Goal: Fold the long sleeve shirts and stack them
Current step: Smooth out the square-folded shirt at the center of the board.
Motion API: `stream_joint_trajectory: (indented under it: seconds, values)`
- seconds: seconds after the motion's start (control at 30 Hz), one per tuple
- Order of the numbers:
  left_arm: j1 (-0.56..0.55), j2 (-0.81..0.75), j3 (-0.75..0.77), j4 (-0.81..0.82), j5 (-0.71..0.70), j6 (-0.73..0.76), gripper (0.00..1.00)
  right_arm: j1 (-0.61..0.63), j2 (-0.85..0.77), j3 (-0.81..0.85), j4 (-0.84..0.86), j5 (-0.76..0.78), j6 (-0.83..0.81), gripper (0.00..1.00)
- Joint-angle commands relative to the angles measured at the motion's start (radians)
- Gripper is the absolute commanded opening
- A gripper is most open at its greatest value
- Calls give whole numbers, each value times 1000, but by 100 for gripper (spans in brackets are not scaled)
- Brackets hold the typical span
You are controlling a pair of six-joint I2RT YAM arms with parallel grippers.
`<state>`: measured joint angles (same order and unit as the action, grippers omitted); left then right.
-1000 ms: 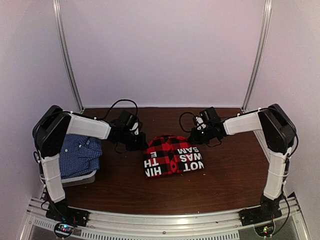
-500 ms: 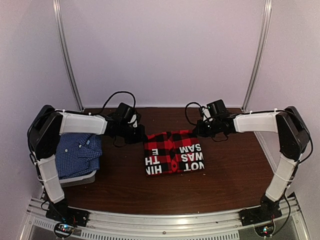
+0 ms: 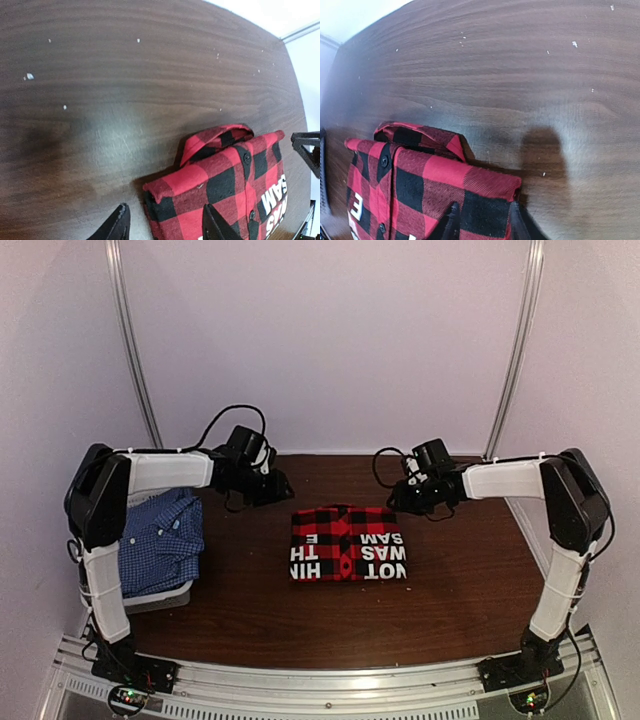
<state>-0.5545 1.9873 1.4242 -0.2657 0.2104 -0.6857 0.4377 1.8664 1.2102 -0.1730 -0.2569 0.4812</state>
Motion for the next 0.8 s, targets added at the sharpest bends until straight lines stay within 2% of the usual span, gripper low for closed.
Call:
stream_joint_trajectory:
  seconds: [0.0, 0.2, 0.43, 0.63, 0.77]
  values:
    - [10, -24, 78, -30, -8, 70, 49, -1, -64, 39, -55, 79, -15, 42]
    - [-25, -30, 59, -14, 75, 62, 33, 60, -115, 41, -62, 110, -6, 44]
    - [-70, 20, 81, -6, 117, 36, 21, 144, -28, 103, -47, 62, -4, 41]
    - [-79, 105, 137, -5, 138, 32, 14, 158, 80, 175, -41, 13, -8, 38]
    - [-79, 175, 200, -10, 128, 33, 13, 156, 138, 214, -45, 10, -15, 39]
